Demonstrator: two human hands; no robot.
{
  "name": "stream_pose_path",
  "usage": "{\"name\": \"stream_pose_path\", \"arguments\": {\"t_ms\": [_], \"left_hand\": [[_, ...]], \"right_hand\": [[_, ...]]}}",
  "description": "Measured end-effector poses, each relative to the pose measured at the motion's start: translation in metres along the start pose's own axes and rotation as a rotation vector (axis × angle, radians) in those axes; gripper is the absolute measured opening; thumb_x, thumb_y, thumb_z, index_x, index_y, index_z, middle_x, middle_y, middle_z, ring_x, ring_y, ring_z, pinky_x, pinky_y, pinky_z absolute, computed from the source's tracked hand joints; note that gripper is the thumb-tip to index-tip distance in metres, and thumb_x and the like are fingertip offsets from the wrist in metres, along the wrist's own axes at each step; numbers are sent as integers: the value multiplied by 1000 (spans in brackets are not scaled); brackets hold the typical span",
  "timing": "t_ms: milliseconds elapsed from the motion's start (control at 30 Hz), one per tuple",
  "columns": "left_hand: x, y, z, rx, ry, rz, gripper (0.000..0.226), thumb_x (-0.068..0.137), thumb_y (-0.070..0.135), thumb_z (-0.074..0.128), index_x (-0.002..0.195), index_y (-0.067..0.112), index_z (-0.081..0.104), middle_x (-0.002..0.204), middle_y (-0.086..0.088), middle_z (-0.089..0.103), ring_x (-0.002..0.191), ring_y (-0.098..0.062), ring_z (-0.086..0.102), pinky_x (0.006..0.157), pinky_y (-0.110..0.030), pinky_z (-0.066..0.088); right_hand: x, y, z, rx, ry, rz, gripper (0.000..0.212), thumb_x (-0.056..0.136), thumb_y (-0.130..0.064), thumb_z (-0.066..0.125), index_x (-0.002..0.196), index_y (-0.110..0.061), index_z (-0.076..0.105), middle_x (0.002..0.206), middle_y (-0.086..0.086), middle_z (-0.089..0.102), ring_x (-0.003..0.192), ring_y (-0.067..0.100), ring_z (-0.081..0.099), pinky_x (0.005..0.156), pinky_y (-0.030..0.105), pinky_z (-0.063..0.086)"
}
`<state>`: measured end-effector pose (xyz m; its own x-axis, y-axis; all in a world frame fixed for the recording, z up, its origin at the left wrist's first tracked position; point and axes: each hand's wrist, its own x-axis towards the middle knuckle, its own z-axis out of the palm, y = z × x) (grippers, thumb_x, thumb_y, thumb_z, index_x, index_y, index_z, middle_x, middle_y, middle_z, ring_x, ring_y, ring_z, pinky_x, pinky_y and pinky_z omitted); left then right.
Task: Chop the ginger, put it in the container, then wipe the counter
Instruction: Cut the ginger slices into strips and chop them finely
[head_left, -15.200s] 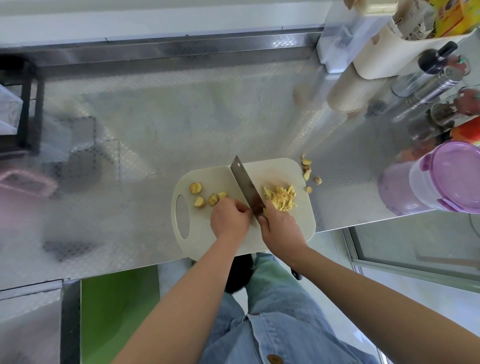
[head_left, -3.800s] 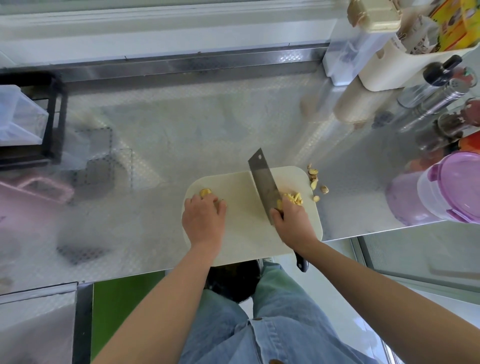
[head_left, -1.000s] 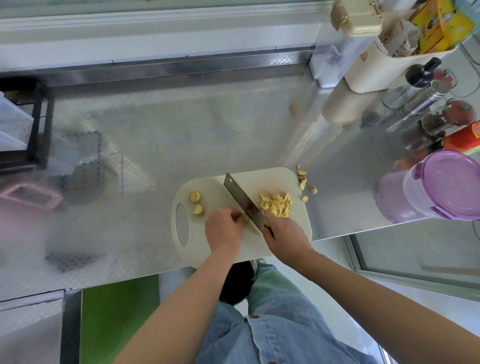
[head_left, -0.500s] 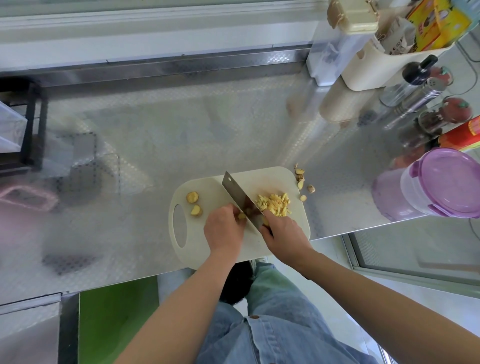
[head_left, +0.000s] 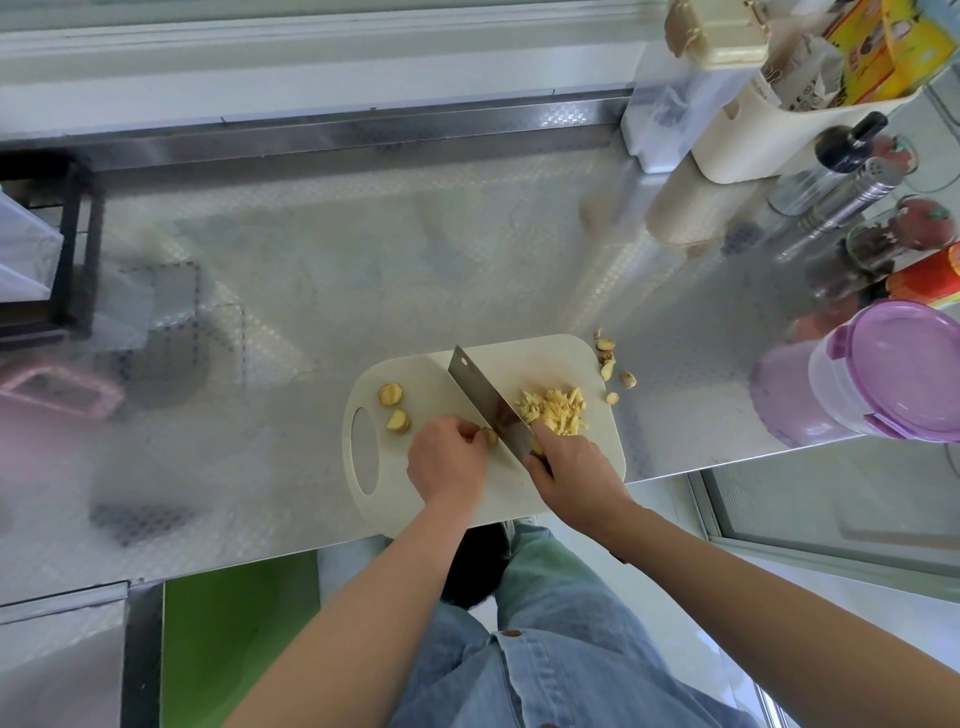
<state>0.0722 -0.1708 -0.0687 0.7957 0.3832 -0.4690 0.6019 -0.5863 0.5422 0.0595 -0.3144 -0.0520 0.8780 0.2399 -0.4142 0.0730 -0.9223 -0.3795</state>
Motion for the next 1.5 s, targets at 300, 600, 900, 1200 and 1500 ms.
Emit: {"name": "stream_pose_path", "arguments": {"t_ms": [300,600,900,1200,1500], "left_hand": [[1,4,2,-12,-22,-69,9,82,31,71,86,24,75,88,4,72,87,-20,65,70,-27,47],[2,5,1,-34,-34,-61,8,81,31,71,83,25,75,88,5,72,88,-20,65,72,-28,46],[4,4,0,-45,-60,-45,9,80,31,71,85,24,75,87,5,73,85,-18,66,66,-24,41],[6,1,1,-58,-47,-34,5,80,27,72,78,22,72,84,4,72,84,-19,65,70,-27,47],[5,1,2,-71,-52,-18,5,80,26,71,82,23,75,86,4,73,85,-19,65,69,-26,45]], "right_hand": [[6,-11,-11,65,54,14,14,98,-24,41,85,-18,38,59,-3,40,54,20,41,47,28,24],[4,-16,-7,32,-8,27,9,98,-21,37,91,-16,37,64,-3,36,65,24,43,51,30,26],[19,-25,2,98,23,91,16,99,-20,39,108,-8,44,86,15,59,78,37,57,61,37,41],[13,-18,-8,116,40,39,12,99,-23,40,97,-12,44,64,0,41,58,25,42,53,32,29],[11,-23,-2,35,-18,65,13,99,-22,37,104,-12,44,75,4,48,69,28,51,59,35,40]]}}
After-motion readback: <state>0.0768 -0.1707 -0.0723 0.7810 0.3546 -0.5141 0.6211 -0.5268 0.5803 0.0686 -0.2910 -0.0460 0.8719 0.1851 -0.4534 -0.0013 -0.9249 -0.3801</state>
